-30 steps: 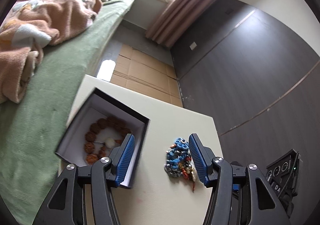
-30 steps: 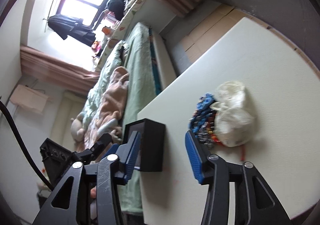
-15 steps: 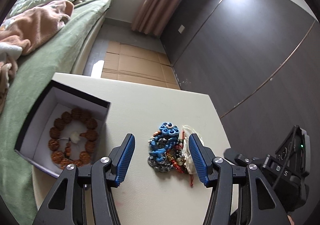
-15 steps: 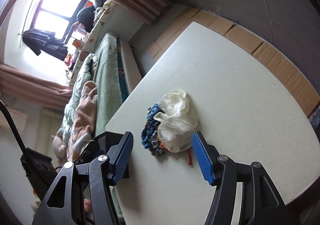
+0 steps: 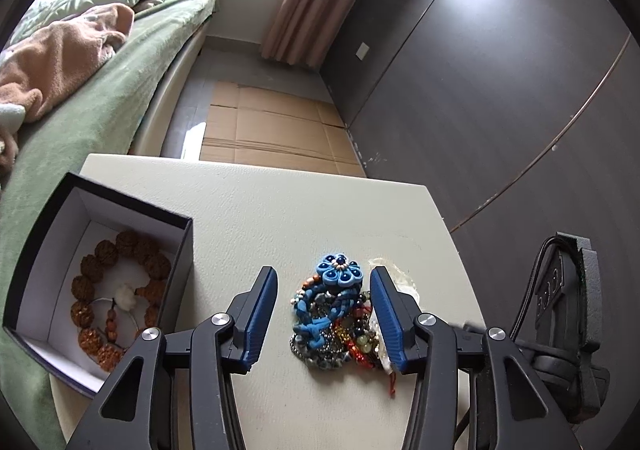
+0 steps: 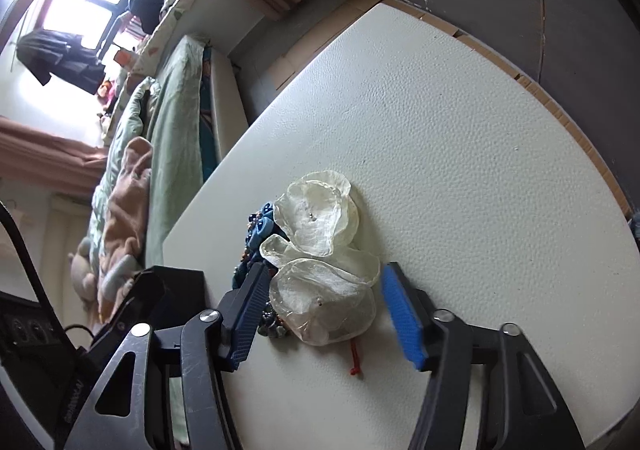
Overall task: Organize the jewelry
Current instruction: 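Grasp the blue knotted bracelet with the left tool while the right tool grasps the white pouch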
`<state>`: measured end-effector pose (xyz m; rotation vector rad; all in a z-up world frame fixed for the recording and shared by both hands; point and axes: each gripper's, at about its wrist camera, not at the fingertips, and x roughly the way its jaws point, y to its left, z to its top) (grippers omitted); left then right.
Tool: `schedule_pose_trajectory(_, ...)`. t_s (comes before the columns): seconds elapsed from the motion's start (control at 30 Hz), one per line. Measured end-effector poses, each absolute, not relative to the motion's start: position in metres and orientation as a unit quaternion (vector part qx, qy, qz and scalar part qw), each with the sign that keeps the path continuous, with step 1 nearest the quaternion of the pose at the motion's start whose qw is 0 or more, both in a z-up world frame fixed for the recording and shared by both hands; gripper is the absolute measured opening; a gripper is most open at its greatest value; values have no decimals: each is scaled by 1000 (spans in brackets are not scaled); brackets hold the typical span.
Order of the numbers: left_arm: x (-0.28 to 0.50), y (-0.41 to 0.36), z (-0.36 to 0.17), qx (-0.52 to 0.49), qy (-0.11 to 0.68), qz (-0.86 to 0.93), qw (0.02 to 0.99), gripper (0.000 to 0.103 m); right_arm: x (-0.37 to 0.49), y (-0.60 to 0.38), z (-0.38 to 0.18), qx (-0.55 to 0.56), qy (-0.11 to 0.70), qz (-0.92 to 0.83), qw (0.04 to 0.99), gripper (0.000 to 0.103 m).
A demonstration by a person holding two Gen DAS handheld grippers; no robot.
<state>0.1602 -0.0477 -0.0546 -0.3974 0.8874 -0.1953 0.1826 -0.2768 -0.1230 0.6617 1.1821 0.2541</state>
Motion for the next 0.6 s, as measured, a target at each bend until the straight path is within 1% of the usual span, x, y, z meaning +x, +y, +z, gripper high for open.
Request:
schedule_pose_trajectory(0.03,162,-49,-56,-187,427,-94,880,50,183,-277,-124,306,548,117,770,14)
schedule_pose_trajectory(0.07,163,-51,-57,-185,427,-94,880,50,183,-279,-125,310,549,117,767,4)
schedule_pose_trajectory(0.33,176,-71,-63,-165,432,-108,880,50,179,-323,-98,353,490,84,792,4)
schedule_pose_trajectory(0.4,179,-75,-65,-161,435,-110,879,49,178,-330,-93,359,482,81,795,4)
schedule_pose_trajectory(0.47,184,-80,-68,-154,440,-109,878,46,177,-337,-91,373,476,78,793,4)
schedule_pose_trajectory(0.6,192,-90,-78,-137,451,-102,876,46,178,-347,-89,395,468,80,787,4)
